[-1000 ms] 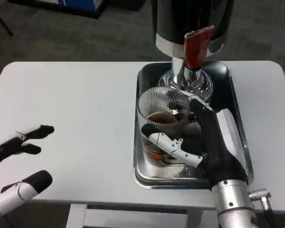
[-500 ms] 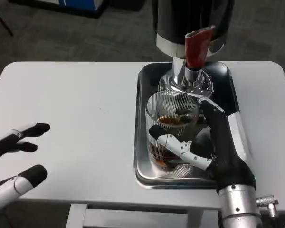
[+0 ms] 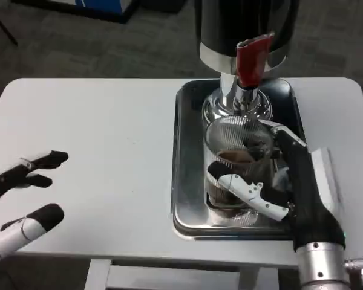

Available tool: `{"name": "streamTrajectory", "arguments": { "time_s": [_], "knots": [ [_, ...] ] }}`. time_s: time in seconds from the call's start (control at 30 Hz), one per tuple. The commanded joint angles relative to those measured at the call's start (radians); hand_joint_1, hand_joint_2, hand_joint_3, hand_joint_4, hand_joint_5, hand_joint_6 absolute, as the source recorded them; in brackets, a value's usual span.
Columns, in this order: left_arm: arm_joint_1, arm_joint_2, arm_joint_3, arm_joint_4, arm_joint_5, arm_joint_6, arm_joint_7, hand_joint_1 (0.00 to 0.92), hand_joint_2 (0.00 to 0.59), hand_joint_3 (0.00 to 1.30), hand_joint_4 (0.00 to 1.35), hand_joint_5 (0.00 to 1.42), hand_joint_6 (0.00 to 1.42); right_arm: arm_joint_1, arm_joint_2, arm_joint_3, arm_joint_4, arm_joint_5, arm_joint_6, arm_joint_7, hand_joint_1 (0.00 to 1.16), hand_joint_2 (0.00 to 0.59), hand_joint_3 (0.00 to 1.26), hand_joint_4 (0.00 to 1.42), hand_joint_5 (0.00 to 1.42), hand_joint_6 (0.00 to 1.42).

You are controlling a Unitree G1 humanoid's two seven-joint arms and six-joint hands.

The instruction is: Grasp the cup under the faucet to collect the drink, then remove the cup.

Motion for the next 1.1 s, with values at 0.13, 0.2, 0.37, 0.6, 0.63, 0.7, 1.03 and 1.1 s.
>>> {"name": "streamTrajectory", "arguments": {
  "time_s": [0.13, 0.2, 0.37, 0.6, 0.63, 0.7, 1.03, 1.1],
  "knots": [
    [-0.027, 0.02, -0.017, 0.022, -0.005, -0.011, -0.011, 0.004, 0.103, 0.2, 0.17, 0.27, 0.23, 0.064, -0.02, -0.028, -0.098, 0.027, -0.032, 0.024, 0.77, 0.203, 0.85, 1.02, 1.2, 1.42],
    [-0.037, 0.022, -0.022, 0.026, -0.004, -0.011, -0.011, 0.003, 0.103, 0.2, 0.17, 0.27, 0.23, 0.078, -0.024, -0.035, -0.122, 0.032, -0.032, 0.036, 0.78, 0.203, 0.88, 1.05, 1.23, 1.42],
    [-0.071, 0.024, -0.048, 0.031, -0.002, -0.009, -0.01, 0.002, 0.103, 0.2, 0.17, 0.27, 0.23, 0.113, -0.034, -0.054, -0.176, 0.044, -0.041, 0.059, 0.8, 0.197, 0.93, 1.1, 1.29, 1.42],
    [-0.105, 0.027, -0.096, 0.027, 0.008, -0.017, -0.018, 0.0, 0.103, 0.2, 0.17, 0.27, 0.23, 0.156, -0.06, -0.08, -0.24, 0.069, -0.053, 0.095, 0.82, 0.192, 0.97, 1.13, 1.33, 1.42],
    [-0.111, 0.027, -0.104, 0.027, 0.008, -0.018, -0.018, 0.0, 0.103, 0.2, 0.16, 0.27, 0.23, 0.162, -0.062, -0.084, -0.25, 0.074, -0.053, 0.1, 0.82, 0.192, 0.97, 1.13, 1.34, 1.42],
    [-0.12, 0.025, -0.114, 0.029, 0.008, -0.016, -0.017, 0.0, 0.103, 0.2, 0.16, 0.27, 0.23, 0.171, -0.066, -0.094, -0.269, 0.083, -0.053, 0.11, 0.83, 0.194, 0.98, 1.15, 1.35, 1.42],
    [-0.181, 0.038, -0.186, 0.029, 0.015, -0.031, -0.038, 0.0, 0.099, 0.2, 0.16, 0.26, 0.23, 0.206, -0.095, -0.133, -0.346, 0.12, -0.048, 0.165, 0.86, 0.177, 1.03, 1.2, 1.4, 1.42],
    [-0.191, 0.039, -0.2, 0.029, 0.013, -0.033, -0.046, 0.0, 0.099, 0.2, 0.16, 0.25, 0.22, 0.214, -0.101, -0.144, -0.368, 0.128, -0.042, 0.182, 0.88, 0.182, 1.04, 1.21, 1.42, 1.42]
  ]
}}
